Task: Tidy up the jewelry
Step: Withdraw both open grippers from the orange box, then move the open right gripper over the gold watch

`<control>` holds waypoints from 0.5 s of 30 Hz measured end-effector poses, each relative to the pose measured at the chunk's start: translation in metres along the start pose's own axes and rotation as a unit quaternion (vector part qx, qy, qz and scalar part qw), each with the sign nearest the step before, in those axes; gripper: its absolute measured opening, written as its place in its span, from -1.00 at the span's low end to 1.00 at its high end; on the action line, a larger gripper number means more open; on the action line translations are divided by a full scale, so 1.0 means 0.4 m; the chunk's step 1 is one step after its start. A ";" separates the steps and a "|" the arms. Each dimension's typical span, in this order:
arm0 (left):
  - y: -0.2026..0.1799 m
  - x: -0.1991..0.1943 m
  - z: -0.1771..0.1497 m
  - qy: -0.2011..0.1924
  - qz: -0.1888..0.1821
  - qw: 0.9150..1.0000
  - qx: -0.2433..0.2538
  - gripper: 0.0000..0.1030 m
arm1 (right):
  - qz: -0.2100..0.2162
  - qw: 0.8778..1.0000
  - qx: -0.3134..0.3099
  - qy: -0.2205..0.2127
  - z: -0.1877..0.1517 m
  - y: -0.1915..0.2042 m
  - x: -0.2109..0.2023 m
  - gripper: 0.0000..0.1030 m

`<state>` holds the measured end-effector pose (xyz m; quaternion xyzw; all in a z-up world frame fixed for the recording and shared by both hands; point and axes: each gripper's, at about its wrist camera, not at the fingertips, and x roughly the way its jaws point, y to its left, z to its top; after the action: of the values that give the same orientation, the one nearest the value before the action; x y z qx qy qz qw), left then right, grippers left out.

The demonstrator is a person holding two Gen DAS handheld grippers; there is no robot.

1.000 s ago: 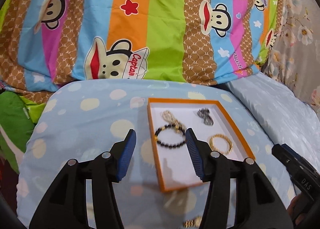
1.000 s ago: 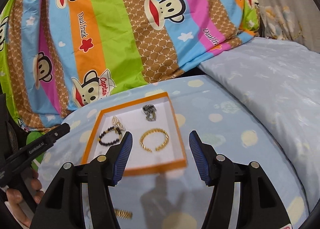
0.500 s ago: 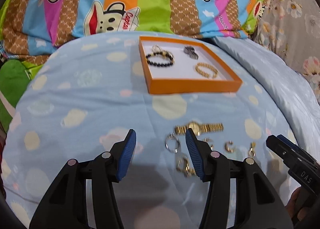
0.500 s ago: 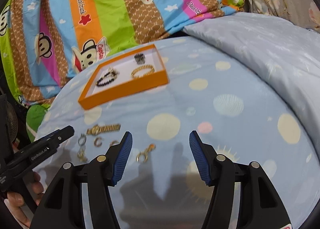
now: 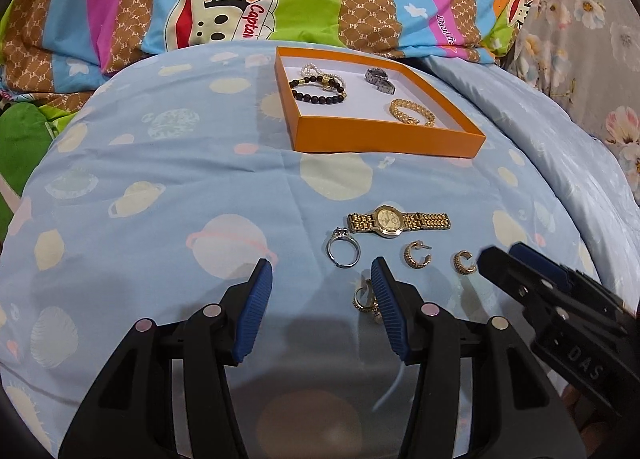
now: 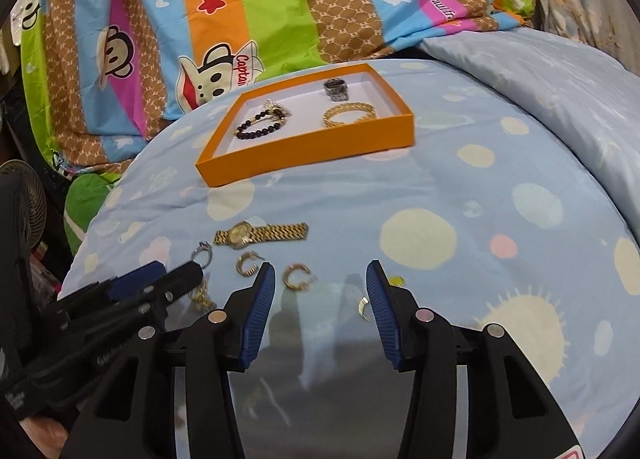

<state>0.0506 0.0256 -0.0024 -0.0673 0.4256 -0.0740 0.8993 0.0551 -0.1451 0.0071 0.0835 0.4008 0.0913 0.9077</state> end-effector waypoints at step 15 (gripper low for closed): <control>0.044 -0.017 -0.009 -0.001 0.000 1.000 -0.006 -0.03 | 0.023 0.996 -0.086 0.032 0.061 0.058 0.091 -0.16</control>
<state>0.0448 0.0439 -0.0026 -0.0728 0.4253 -0.0711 0.8993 0.0953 -0.1160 0.0025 0.0115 0.4181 0.1493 0.8960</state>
